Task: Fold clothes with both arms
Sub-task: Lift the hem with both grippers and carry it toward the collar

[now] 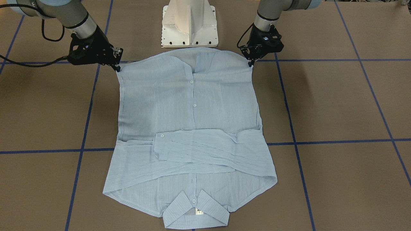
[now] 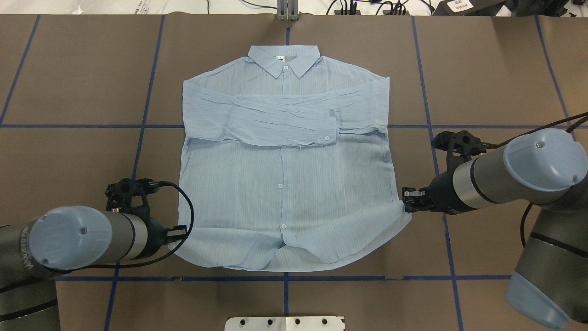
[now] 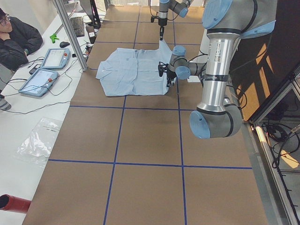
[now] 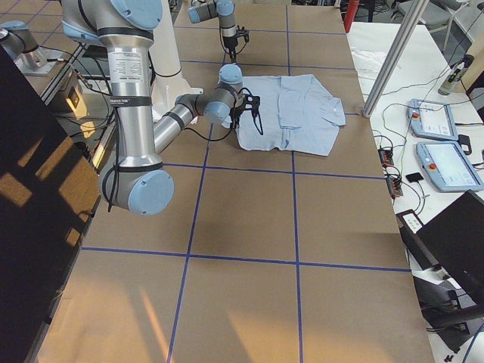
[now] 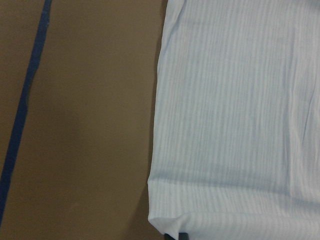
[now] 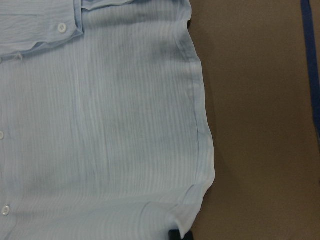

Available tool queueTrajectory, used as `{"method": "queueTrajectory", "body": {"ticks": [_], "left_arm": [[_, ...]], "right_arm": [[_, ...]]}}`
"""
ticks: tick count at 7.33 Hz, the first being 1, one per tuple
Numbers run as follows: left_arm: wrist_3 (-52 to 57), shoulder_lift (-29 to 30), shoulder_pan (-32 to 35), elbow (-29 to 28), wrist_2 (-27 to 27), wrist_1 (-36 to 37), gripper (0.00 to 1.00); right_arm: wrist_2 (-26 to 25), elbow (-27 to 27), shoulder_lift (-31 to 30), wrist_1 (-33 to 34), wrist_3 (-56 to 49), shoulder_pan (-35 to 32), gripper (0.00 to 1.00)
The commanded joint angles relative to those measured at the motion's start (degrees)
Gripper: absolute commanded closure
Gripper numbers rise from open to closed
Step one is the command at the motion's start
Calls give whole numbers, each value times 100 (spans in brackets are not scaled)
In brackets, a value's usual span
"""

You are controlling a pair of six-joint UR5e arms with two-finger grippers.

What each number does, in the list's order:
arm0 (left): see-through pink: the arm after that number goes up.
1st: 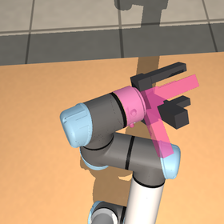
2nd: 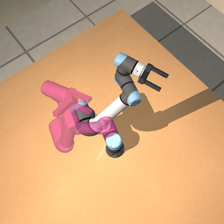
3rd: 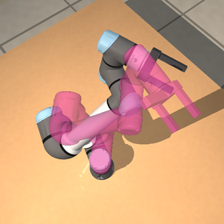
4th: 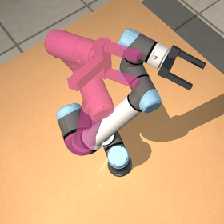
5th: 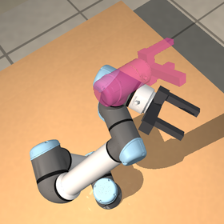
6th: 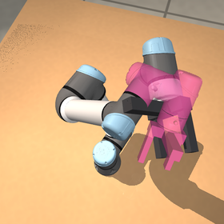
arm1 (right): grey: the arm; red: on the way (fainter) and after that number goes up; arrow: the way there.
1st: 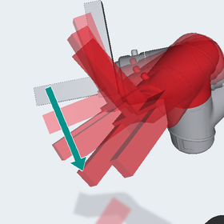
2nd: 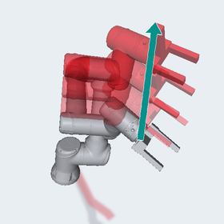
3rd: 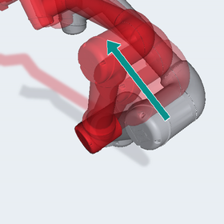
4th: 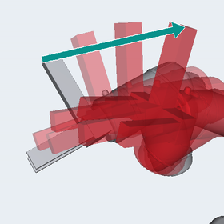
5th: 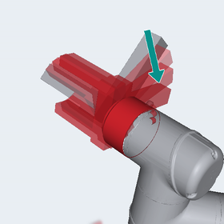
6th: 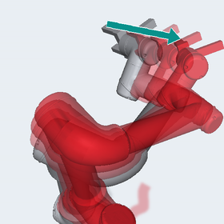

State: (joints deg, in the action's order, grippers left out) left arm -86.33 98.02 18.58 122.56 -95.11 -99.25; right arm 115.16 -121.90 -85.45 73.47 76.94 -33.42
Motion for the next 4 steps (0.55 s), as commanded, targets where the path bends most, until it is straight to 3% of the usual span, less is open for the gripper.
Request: {"method": "queueTrajectory", "body": {"ticks": [1, 4], "left_arm": [[29, -2, 22, 5, -78, -7, 100], [38, 41, 224, 40, -298, -60, 100]], "right_arm": [[269, 9, -7, 1, -39, -270, 100], [639, 18, 45, 1, -100, -595, 100]]}}
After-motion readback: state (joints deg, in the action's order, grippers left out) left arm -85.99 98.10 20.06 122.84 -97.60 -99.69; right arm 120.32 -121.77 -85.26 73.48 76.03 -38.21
